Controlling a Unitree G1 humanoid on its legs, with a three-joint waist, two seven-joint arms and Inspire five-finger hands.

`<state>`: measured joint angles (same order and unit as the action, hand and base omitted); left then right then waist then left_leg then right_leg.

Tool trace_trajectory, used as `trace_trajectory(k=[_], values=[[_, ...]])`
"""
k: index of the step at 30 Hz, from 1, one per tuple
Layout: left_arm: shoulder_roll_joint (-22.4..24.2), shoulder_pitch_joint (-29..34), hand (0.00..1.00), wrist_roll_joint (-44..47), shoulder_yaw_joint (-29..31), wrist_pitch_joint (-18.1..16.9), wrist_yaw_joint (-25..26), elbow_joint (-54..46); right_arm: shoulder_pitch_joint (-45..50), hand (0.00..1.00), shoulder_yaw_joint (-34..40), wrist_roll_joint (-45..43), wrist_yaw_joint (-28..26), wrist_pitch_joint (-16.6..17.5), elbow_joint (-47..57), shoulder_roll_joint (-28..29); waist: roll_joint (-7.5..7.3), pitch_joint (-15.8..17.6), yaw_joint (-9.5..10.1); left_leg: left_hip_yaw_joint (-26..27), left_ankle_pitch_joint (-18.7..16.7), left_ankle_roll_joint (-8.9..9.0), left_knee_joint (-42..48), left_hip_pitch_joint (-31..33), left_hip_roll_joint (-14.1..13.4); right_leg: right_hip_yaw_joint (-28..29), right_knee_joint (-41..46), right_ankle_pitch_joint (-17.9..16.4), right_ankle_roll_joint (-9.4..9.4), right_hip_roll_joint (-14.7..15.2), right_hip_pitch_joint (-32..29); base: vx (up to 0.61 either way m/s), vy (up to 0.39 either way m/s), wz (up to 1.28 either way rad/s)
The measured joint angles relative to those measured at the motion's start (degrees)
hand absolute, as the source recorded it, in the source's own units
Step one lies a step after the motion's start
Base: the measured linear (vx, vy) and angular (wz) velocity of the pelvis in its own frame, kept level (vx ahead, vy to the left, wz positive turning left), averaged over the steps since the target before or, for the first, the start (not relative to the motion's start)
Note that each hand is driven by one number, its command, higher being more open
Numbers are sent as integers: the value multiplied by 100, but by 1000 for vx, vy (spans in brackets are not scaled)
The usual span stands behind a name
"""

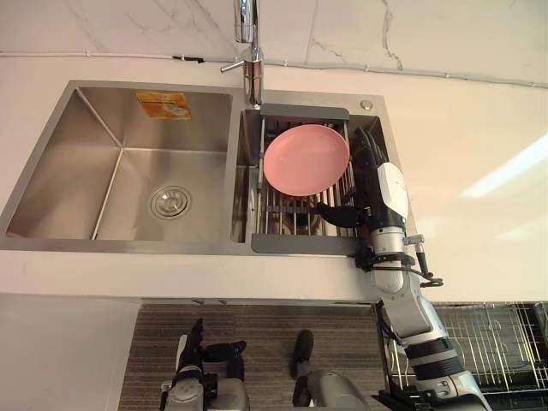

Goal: Walk over to the sink, pick up the cup, carry it to the dishwasher, place the cup inside the dishwasher, then close the dishwasher door

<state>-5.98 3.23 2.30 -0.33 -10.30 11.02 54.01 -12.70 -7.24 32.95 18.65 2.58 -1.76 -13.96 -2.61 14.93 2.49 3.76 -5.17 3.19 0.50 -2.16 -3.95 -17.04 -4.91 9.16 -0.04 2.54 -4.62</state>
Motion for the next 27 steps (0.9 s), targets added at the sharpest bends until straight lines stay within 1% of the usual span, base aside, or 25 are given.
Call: trace_trajectory(k=[5, 10, 15, 18, 22, 27], values=[[0, 0, 100, -3, 0, -3, 0, -2, 0, 100, -21, 165, 1, -1, 27, -8, -3, 2, 0, -1, -7, -7, 1, 1, -2, -2, 0, -8, 11, -1, 1, 0, 0, 0], [1, 0, 100, -6, -1, -20, 1, -3, -12, 100, -224, 492, -1, -2, 112, -191, -19, 10, 1, -2, -21, -33, 3, 4, 1, -2, 0, -6, 9, -6, -1, 0, 0, 0], [6, 0, 100, -5, 0, -28, 1, -4, -19, 100, -304, 554, -5, -2, 187, -275, -28, 15, 1, -9, -23, -37, 5, 8, 2, -4, 0, -5, 8, -8, -1, 0, 0, 0], [16, 0, 100, -5, 0, -49, 1, -8, -206, 100, -307, 638, -5, -2, 219, -366, -48, 26, 1, -10, -24, -40, 11, 12, 0, -4, 0, -5, 7, -12, -1, 0, 0, 0], [3, -1, 100, -5, -1, -86, -1, -16, -754, 100, -301, 721, -1, 8, 325, -539, -89, 49, 9, -16, -30, -48, 16, 17, -6, -4, 0, -4, 6, -20, -2, 0, 0, 0], [9, -13, 100, -5, -1, -114, -2, -24, -949, 100, -302, 805, 0, 30, 341, -695, -91, 51, 73, -45, -33, -53, 9, 39, 8, -7, 0, -5, 7, -2, -13, 0, 0, 3]])
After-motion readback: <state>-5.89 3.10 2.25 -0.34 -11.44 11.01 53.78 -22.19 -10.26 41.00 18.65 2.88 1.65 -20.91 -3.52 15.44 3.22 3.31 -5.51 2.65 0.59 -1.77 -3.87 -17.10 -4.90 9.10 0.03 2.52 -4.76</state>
